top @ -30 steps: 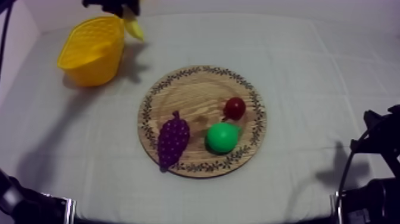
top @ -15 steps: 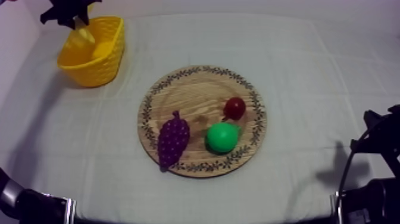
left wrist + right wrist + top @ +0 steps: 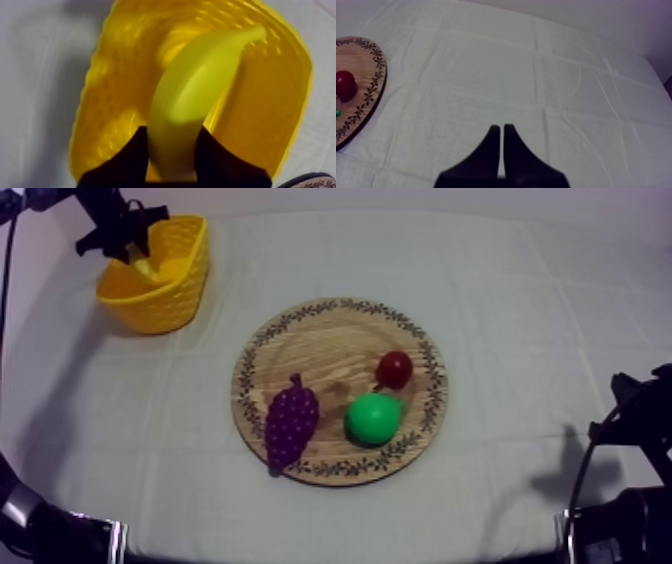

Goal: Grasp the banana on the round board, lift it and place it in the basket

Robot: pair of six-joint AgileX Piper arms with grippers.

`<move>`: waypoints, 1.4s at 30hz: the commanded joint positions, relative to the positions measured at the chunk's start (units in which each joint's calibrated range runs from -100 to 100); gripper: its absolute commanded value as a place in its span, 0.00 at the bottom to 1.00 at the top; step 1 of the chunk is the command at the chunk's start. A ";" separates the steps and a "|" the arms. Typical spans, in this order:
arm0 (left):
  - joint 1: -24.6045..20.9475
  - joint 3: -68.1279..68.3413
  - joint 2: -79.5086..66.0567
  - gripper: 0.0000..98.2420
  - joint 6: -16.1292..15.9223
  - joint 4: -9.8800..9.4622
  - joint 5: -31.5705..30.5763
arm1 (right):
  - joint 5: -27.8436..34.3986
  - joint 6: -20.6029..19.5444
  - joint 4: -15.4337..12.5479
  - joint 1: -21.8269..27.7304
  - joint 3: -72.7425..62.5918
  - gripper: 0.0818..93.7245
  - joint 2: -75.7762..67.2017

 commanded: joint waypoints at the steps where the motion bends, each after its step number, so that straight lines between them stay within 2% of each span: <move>1: -0.04 -0.05 1.34 0.31 -0.17 0.09 -1.14 | 0.01 0.01 0.01 0.03 0.05 0.00 -0.05; 6: -0.16 -0.89 3.56 0.34 -0.98 0.48 -2.50 | 0.01 0.01 0.01 0.03 0.05 0.00 -0.05; 15: -0.63 1.36 4.06 0.47 -3.84 2.19 -7.80 | 0.01 0.01 0.01 0.03 0.05 0.00 -0.05; 22: -0.91 4.13 2.94 0.48 -7.81 4.25 -12.39 | 0.01 0.01 0.01 0.03 0.05 0.00 -0.05; 26: -0.68 6.98 -0.13 0.43 -10.19 5.00 -15.16 | 0.01 0.01 0.01 0.03 0.05 0.00 -0.05; 29: -0.18 10.44 -3.94 0.41 -13.98 6.93 -18.26 | 0.01 0.01 0.01 0.03 0.05 0.00 -0.05; 34: 0.70 19.33 -12.76 0.37 -17.00 9.62 -23.25 | 0.01 0.01 0.01 0.03 0.05 0.00 -0.05; 42: 2.36 41.53 -34.38 0.06 -16.29 10.27 -31.76 | 0.01 0.01 0.01 0.03 0.05 0.00 -0.05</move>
